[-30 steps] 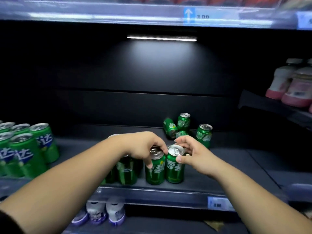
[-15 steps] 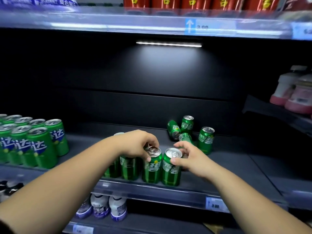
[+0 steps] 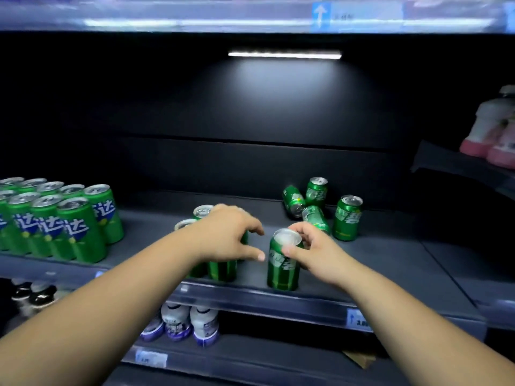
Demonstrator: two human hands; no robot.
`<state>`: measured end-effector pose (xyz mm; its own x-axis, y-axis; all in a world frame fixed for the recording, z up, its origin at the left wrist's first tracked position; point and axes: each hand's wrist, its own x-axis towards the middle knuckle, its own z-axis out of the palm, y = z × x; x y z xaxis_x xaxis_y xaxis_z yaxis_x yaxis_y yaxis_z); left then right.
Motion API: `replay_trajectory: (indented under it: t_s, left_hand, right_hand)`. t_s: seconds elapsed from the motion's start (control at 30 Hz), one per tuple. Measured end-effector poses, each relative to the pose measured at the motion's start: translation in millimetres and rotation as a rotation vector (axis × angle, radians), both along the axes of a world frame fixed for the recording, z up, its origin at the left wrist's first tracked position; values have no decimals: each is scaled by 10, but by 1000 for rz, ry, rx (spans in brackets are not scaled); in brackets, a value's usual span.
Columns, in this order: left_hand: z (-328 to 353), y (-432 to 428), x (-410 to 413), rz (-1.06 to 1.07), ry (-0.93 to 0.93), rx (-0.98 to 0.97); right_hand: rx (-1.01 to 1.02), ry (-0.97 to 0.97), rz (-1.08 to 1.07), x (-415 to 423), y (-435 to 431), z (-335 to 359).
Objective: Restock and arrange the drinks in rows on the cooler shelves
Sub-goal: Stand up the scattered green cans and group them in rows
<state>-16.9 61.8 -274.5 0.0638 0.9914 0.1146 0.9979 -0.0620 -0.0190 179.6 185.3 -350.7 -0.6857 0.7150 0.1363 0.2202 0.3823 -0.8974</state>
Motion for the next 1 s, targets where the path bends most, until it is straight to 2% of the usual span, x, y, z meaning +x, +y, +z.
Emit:
replay_trajectory:
  t_s: [0.07, 0.2, 0.3, 0.53, 1.0]
  left_hand:
    - [-1, -31, -64, -13, -51, 100]
    - [-14, -133, -251, -38, -301, 224]
    - [-65, -192, -336, -17, -368, 293]
    - [-434, -212, -668, -29, -317, 285]
    - [-459, -76, -729, -20, -271, 205]
  right_hand:
    - [37, -23, -9, -10, 10, 22]
    - [72, -16, 3, -8, 41, 14]
    - [79, -15, -8, -8, 31, 12]
    - [21, -10, -11, -55, -107, 32]
    - [-161, -1, -162, -148, -405, 95]
